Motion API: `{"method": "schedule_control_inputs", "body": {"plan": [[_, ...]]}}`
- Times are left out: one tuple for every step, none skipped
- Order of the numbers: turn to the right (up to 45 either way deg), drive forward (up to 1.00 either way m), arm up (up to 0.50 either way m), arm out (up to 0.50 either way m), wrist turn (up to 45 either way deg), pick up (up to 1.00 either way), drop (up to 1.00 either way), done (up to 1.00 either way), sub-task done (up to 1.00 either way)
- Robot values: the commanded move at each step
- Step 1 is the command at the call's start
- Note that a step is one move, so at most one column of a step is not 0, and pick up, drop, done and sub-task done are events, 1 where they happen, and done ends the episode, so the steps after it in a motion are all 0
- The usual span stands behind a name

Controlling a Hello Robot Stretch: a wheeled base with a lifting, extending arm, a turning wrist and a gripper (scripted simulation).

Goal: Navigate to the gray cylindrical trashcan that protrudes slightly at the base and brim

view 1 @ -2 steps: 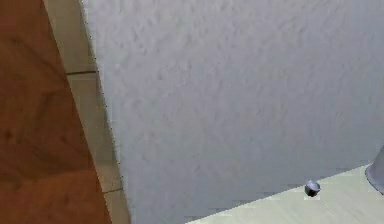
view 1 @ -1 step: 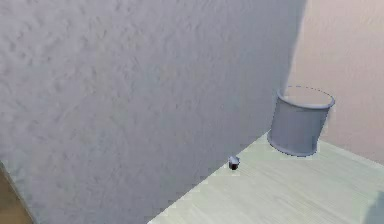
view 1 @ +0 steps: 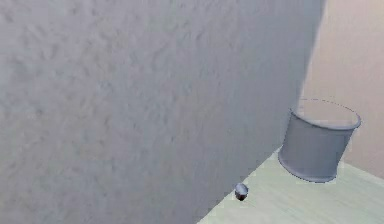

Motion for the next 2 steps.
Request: {"method": "schedule_control_inputs", "body": {"plan": [[45.0, 0.0, 0.0, 0.0, 0.0, 0.0, 0.0, 0.0, 0.0], [0.0, 0.5, 0.0, 0.0, 0.0, 0.0, 0.0, 0.0, 0.0]]}}
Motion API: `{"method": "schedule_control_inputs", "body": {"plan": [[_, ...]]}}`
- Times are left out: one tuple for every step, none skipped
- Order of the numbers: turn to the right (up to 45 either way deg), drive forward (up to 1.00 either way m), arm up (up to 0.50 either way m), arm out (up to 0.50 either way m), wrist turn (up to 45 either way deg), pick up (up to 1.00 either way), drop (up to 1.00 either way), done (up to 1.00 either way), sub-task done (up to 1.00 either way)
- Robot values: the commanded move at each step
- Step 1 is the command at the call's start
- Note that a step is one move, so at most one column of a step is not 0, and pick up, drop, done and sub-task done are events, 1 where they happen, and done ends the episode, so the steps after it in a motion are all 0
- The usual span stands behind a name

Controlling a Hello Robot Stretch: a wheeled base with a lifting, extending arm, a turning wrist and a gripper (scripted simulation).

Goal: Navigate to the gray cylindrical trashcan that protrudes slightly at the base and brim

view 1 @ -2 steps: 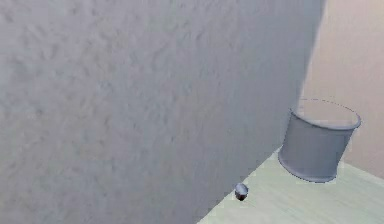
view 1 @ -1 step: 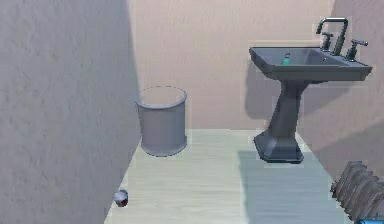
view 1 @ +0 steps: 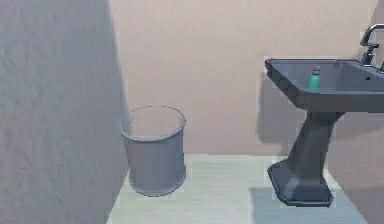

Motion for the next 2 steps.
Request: {"method": "schedule_control_inputs", "body": {"plan": [[21.0, 0.0, 0.0, 0.0, 0.0, 0.0, 0.0, 0.0, 0.0], [0.0, 0.45, 0.0, 0.0, 0.0, 0.0, 0.0, 0.0, 0.0]]}}
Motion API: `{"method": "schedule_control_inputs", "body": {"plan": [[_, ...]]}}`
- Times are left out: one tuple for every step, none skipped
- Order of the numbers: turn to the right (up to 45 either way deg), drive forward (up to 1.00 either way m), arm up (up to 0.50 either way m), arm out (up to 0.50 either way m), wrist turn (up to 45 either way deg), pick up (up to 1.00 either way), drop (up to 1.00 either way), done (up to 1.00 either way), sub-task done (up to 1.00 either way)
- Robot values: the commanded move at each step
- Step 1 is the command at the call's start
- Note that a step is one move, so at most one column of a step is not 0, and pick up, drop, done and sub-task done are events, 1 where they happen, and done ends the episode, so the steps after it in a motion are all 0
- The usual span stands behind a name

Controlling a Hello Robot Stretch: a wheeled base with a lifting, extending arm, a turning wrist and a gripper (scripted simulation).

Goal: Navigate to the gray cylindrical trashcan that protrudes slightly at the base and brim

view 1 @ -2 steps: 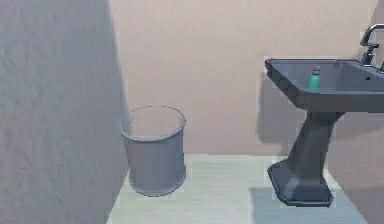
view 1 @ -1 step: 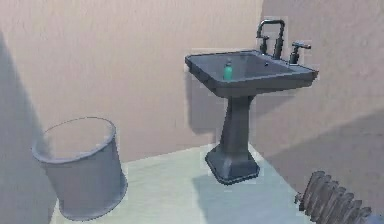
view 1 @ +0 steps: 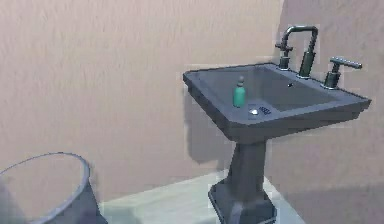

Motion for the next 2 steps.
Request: {"method": "schedule_control_inputs", "body": {"plan": [[-45.0, 0.0, 0.0, 0.0, 0.0, 0.0, 0.0, 0.0, 0.0], [0.0, 0.0, 0.0, 0.0, 0.0, 0.0, 0.0, 1.0, 0.0]]}}
